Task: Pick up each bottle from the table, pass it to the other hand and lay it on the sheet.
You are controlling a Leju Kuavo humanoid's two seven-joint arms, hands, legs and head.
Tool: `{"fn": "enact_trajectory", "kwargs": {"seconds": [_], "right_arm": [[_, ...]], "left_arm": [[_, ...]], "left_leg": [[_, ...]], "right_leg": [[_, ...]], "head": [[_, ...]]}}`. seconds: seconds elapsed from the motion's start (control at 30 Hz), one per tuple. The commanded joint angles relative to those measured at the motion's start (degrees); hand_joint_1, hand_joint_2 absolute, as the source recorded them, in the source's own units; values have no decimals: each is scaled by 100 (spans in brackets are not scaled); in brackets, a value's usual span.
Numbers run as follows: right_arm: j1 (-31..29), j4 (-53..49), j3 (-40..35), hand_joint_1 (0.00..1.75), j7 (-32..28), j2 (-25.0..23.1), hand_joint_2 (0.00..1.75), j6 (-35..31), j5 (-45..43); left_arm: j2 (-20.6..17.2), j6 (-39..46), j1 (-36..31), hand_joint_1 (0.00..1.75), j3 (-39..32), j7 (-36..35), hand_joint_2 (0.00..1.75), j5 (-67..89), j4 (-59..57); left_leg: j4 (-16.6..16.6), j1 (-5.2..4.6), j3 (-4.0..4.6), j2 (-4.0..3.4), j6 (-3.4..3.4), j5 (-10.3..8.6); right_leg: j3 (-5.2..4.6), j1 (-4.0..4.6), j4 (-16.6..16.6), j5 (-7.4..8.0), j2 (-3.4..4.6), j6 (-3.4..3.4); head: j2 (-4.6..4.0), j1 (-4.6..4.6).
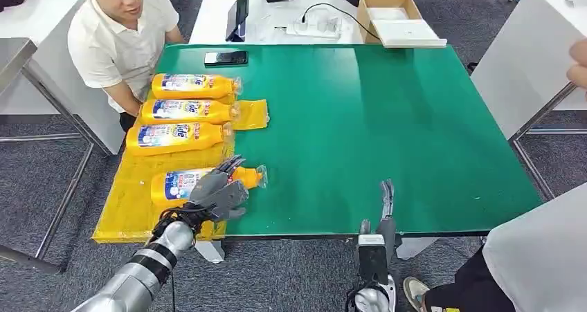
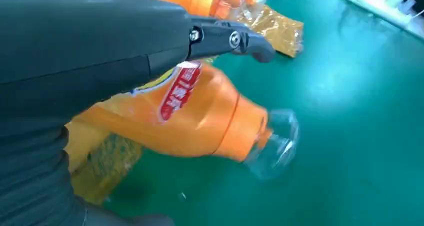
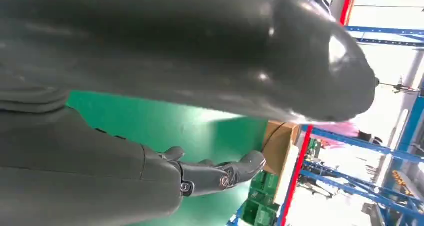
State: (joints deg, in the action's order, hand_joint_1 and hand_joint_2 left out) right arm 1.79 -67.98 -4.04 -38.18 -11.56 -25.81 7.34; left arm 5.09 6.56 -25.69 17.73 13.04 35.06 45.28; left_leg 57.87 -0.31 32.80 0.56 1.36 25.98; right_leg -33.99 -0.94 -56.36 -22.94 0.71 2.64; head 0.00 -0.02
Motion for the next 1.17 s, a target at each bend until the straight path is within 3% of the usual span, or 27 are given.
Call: {"fn": "enact_trajectory", "kwargs": {"seconds": [0.03, 0.23, 0.27, 0.47, 0.57, 0.67, 0.7, 0.73, 0.77, 1.07, 1.1, 1.17], "right_arm": [[15, 152, 123, 0, -182, 5, 0, -54, -34], [37, 109, 99, 0, -182, 12, 0, -66, -41], [152, -100, 87, 0, -182, -22, 0, -127, -58], [300, -425, 131, 0, -182, -107, 0, -73, -330], [350, -531, 135, 0, -182, -93, 0, -52, -350], [451, -821, 504, 0, -156, -351, 0, 984, -1421], [495, -1004, 575, 0, -130, -443, 0, 1024, -1508], [554, -1302, 581, 0, -182, -539, 0, 656, -1229], [649, -1832, 305, 0, -182, -495, 0, 482, -788], [621, -2046, -91, 0, -182, -465, 0, 271, -717], [595, -1963, -331, 0, -182, -425, 0, 258, -708], [576, -1743, -873, 0, -182, -375, 0, -128, -652]], "left_arm": [[-185, -262, 953, 0, 195, 265, 175, -1135, 2028], [-251, -211, 1026, 0, 327, 210, 175, -1174, 2275], [-91, 911, 1404, 0, 232, 589, 175, -1204, 2987], [79, 1682, 2137, 0, 13, 1316, 175, -1830, 3963], [73, 1596, 2369, 0, -23, 1345, 175, -2185, 4234], [329, 553, 2727, 0, -137, 1024, 175, -4152, 4679], [362, 568, 2832, 0, -111, 1061, 175, -4167, 4760], [391, 634, 2922, 0, -47, 1114, 175, -4110, 4789], [390, 629, 2949, 0, 79, 1093, 0, -4136, 4725], [476, 525, 2857, 0, 142, 1236, 0, -4303, 4480], [515, 500, 2894, 0, 170, 1380, 175, -4310, 4468], [379, 644, 2951, 0, 382, 1432, 175, -4286, 4372]], "left_leg": [[-4, 9, -3, -14, -11, 7], [0, 8, 3, -12, -10, 8], [0, 9, 16, -10, -10, 9], [1, 5, 29, -12, -8, 10], [0, 8, 20, -21, -12, 17], [3, 7, 30, -14, -9, 14], [3, 3, 41, -6, -6, 8], [6, 5, 39, -10, -9, 14], [4, 3, 46, -7, -6, 9], [-1, 6, 43, -1, -9, 7], [0, 4, 45, 1, -8, 7], [-1, 7, 38, -10, -10, 10]], "right_leg": [[0, 10, 6, -4, 1, -13], [-5, 9, 4, -5, 1, -11], [-17, 11, 3, -6, 0, -12], [-30, 6, 1, -6, 3, -9], [-23, 9, 2, -10, 12, -13], [-34, 8, 0, -9, 3, -11], [-43, 3, -2, -6, 0, -7], [-41, 6, -4, -11, 3, -10], [-47, 3, -2, -7, 2, -7], [-45, 7, 3, -8, -8, -10], [-46, 5, 3, -7, -8, -8], [-41, 9, 5, -7, 1, -11]], "head": [[0, 0], [-2, 2], [-2, 0], [0, 2], [-2, 0], [0, 2], [0, 0], [0, 2], [-2, -2], [-2, 2], [-2, 2], [0, 0]]}}
